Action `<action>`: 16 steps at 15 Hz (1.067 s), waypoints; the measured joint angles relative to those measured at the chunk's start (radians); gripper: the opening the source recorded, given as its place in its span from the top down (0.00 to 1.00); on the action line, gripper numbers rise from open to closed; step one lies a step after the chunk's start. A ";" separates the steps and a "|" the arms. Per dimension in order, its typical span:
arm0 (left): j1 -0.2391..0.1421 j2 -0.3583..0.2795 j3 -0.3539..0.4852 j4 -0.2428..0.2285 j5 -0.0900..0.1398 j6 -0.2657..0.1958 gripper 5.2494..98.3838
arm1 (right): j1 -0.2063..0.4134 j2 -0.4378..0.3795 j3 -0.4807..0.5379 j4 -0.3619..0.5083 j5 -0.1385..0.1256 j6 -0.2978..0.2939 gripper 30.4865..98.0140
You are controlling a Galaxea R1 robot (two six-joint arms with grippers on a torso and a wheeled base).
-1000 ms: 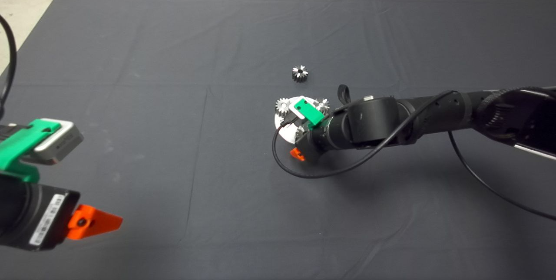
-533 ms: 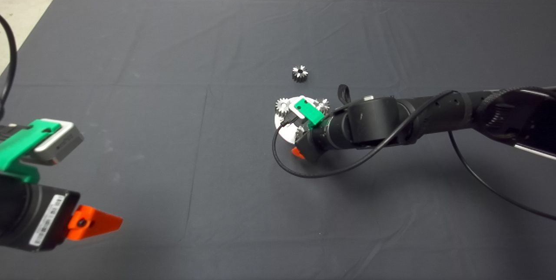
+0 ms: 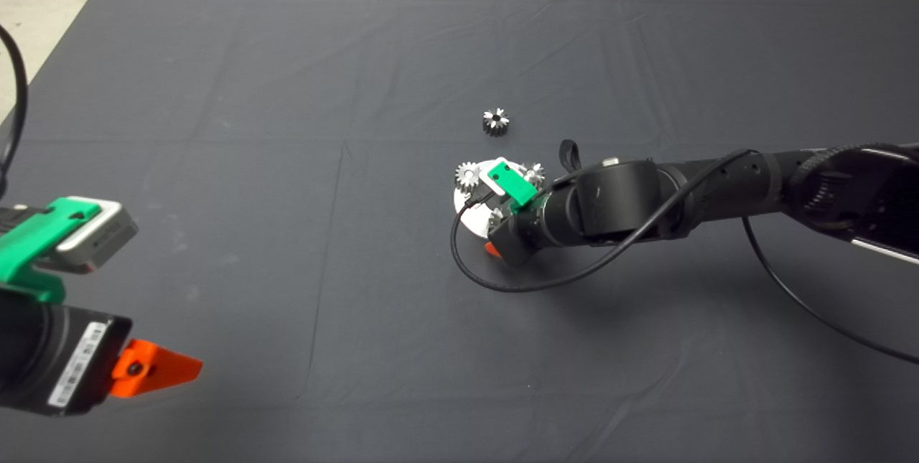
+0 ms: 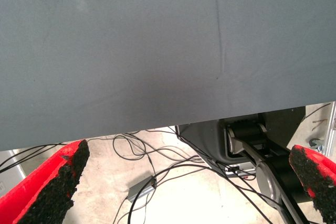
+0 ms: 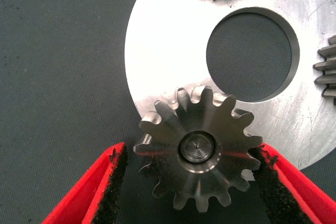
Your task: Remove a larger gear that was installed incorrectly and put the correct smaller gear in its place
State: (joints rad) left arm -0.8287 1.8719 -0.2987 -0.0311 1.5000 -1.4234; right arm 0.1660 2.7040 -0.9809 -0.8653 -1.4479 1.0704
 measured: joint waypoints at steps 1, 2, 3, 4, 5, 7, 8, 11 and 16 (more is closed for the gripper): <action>0.000 -0.001 0.000 0.000 0.000 0.000 0.01 | 0.000 0.000 0.000 -0.008 0.000 0.007 0.55; 0.000 -0.003 0.000 0.000 0.000 0.000 0.01 | -0.002 0.000 0.000 -0.021 0.000 0.008 0.55; 0.000 -0.004 0.000 -0.001 0.000 0.000 0.01 | -0.003 0.001 -0.001 -0.024 0.000 0.018 0.57; 0.000 -0.005 0.000 0.000 0.000 0.000 0.01 | -0.003 0.003 -0.003 -0.026 0.001 0.025 0.61; 0.000 -0.005 0.000 -0.001 0.000 0.000 0.01 | -0.003 0.003 -0.005 -0.027 0.003 0.027 0.62; 0.000 -0.005 0.000 -0.001 0.000 0.000 0.01 | -0.003 0.003 -0.005 -0.030 0.003 0.028 0.67; 0.000 -0.005 0.000 -0.001 0.000 0.000 0.01 | -0.003 0.003 -0.006 -0.030 0.004 0.029 0.68; 0.000 -0.005 0.000 -0.001 0.000 0.000 0.01 | -0.003 0.003 -0.006 -0.030 0.002 0.030 0.69; 0.000 -0.005 0.000 -0.001 0.000 0.000 0.01 | -0.008 0.003 -0.005 -0.040 0.001 0.030 0.71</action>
State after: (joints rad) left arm -0.8285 1.8670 -0.2983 -0.0321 1.5000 -1.4234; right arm 0.1581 2.7070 -0.9855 -0.9053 -1.4466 1.1006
